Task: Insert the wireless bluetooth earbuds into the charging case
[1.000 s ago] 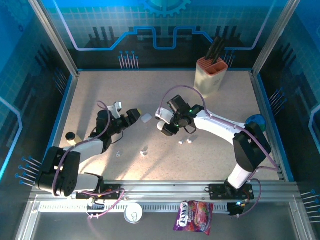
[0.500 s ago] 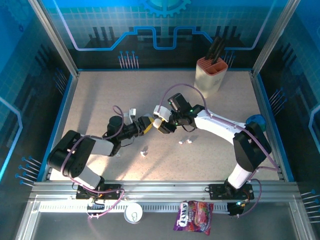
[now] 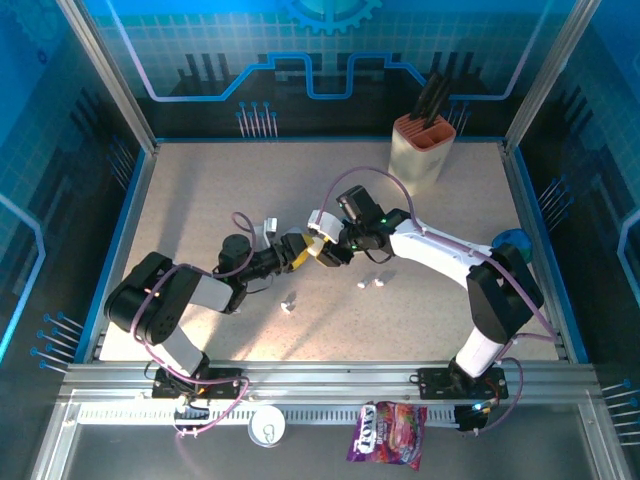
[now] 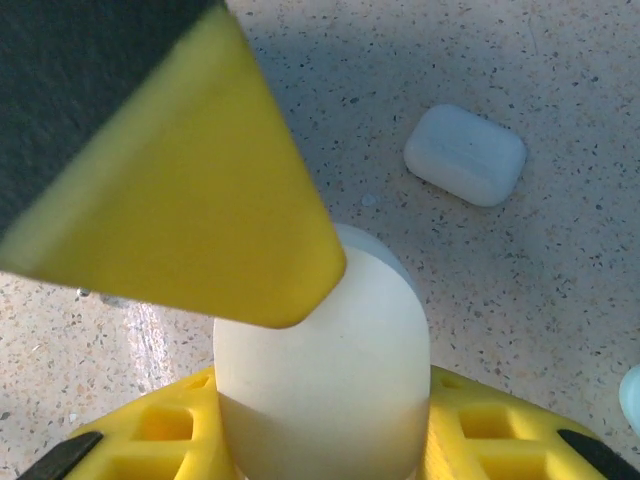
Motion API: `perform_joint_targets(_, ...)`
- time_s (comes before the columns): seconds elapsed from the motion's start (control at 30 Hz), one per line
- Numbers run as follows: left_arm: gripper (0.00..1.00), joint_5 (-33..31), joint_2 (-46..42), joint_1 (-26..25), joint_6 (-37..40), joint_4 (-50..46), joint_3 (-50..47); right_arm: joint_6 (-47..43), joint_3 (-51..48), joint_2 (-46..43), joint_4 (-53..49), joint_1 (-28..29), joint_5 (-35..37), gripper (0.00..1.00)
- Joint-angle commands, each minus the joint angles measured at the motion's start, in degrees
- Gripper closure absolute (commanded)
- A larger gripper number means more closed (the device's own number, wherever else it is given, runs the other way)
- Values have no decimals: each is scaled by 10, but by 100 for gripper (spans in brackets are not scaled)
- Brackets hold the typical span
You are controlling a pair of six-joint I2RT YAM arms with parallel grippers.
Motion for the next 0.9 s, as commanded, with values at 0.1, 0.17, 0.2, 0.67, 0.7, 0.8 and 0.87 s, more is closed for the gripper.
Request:
perform_joint_targets(0.1,50,7,-32,-6,57,-80,26,-11,21,9,4,2,-18,64)
perform_joint_targets(0.17,51,9,-36,-8,66,-97,32,-11,26,12,2,2,-18,64)
perform_joint_targets(0.2,54,8,-38,-9,70,-104,36,-13,27,13,3,2,-17,64)
perform_joint_targets(0.67,79,4,-48,-13,64,-102,41,1,20,6,27,-1,-3,43)
perform_joint_targets(0.7,79,-2,-50,-13,64,-98,40,5,18,0,27,-3,-3,34)
perform_joint_targets(0.8,77,-17,-56,-3,51,-70,34,27,0,-41,41,-13,-13,21)
perform_joint_targets(0.87,77,-28,-55,4,39,-46,36,61,-23,-77,71,-24,-31,16)
